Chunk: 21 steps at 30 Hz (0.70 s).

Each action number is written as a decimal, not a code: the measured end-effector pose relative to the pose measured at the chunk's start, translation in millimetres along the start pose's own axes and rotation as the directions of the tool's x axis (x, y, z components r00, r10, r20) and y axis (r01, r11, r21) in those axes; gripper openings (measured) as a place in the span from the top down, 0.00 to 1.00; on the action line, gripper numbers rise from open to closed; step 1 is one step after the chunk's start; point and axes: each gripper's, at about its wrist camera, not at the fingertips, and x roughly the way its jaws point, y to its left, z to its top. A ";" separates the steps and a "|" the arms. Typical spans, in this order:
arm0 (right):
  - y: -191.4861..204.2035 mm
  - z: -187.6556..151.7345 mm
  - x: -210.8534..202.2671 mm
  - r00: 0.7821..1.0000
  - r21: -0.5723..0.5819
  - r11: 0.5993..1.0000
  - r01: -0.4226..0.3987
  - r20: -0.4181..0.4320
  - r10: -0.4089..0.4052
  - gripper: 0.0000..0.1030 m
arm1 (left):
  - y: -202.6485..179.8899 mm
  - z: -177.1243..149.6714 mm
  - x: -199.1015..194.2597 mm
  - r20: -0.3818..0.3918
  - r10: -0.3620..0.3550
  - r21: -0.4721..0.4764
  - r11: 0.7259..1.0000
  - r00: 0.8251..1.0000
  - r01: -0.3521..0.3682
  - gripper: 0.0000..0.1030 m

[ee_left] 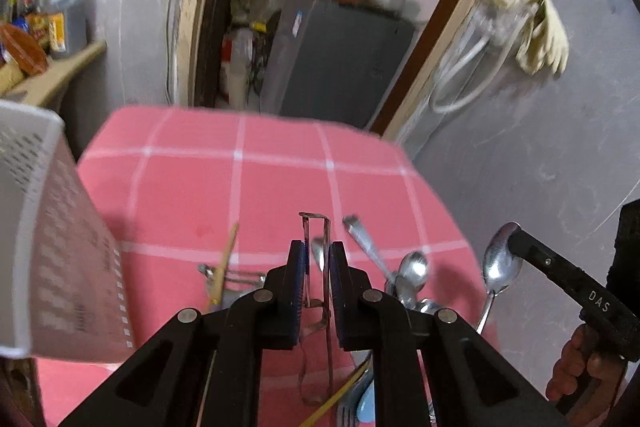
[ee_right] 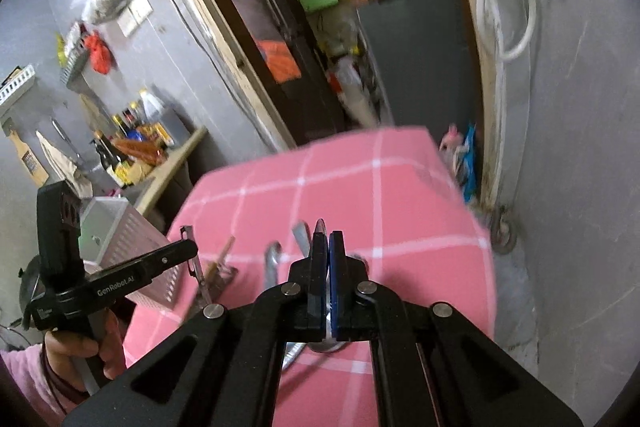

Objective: Organize utensils
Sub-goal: 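Grasp the thin metal wire hook tool with the left tool and lift it, then lower the wire hook into the white utensil holder and open the left tool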

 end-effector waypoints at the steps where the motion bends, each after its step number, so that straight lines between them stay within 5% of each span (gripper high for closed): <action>1: 6.2 5.0 -8.1 1.000 -0.012 1.000 0.007 0.028 -0.006 0.98 | -0.5 6.2 -8.7 0.030 -0.005 -0.001 1.000 1.000 0.005 0.88; 11: 81.1 68.5 -66.1 0.967 -0.140 0.988 0.070 0.252 -0.033 0.98 | 1.1 58.6 -103.5 0.247 -0.015 0.022 1.000 0.969 0.009 0.88; 21: 195.7 101.8 -57.0 0.914 -0.250 0.968 -0.008 0.390 0.108 0.98 | 64.9 100.9 -190.7 0.428 0.104 0.022 0.992 0.898 -0.125 0.88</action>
